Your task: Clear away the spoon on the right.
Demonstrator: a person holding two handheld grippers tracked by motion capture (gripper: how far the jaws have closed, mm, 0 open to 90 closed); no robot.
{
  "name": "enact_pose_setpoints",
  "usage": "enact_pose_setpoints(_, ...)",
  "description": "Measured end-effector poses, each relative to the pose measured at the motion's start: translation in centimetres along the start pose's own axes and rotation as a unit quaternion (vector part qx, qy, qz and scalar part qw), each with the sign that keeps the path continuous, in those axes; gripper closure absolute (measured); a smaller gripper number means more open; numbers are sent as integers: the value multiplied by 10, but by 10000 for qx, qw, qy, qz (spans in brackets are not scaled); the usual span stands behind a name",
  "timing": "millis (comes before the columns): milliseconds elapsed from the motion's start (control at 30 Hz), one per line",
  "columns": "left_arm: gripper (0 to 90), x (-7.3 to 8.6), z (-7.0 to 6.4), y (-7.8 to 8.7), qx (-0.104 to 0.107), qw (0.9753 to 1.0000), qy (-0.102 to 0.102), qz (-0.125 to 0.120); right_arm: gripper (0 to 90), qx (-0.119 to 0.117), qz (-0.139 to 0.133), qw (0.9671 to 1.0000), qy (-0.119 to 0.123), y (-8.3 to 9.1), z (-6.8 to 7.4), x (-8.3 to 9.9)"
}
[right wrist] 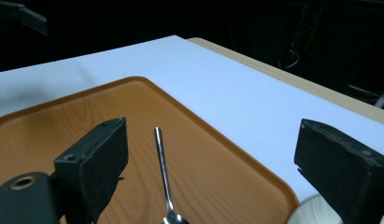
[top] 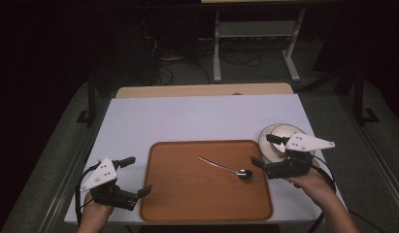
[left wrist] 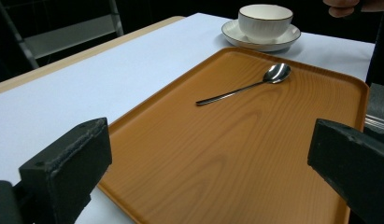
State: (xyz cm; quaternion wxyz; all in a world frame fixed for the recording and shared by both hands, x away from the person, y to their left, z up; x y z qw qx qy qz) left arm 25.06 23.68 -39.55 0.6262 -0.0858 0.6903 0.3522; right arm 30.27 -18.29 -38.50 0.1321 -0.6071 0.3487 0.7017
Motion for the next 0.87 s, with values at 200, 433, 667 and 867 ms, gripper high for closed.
enact_pose_setpoints(200, 0, 0, 0, 0, -6, 10000, 4, -6, 90, 122, -62, 9998, -146, 15, -6, 8)
enact_pose_setpoints(433, 0, 0, 0, 0, -12, 10000, 0, 12, 90, 148, -8, 9995, -277, 25, -8, 20)
enact_pose_setpoints(667, 0, 0, 0, 0, -9, 10000, -1, -13, 90, 79, 103, 9996, -237, 21, -7, 24)
enact_pose_setpoints(867, 0, 0, -1, 0, -4, 10000, -27, 7, 90, 103, 121, 9996, -215, 21, -7, 25)
Point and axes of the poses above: each handheld gripper's, and its own axes: y roughly backward along the jaws, x roughly out of its underside, z roughly to its left, the point moved 5 cm from there along -y, roughly forward along the jaws, and after that the axes turned 1 degree about -z, right-handed, at the moved point
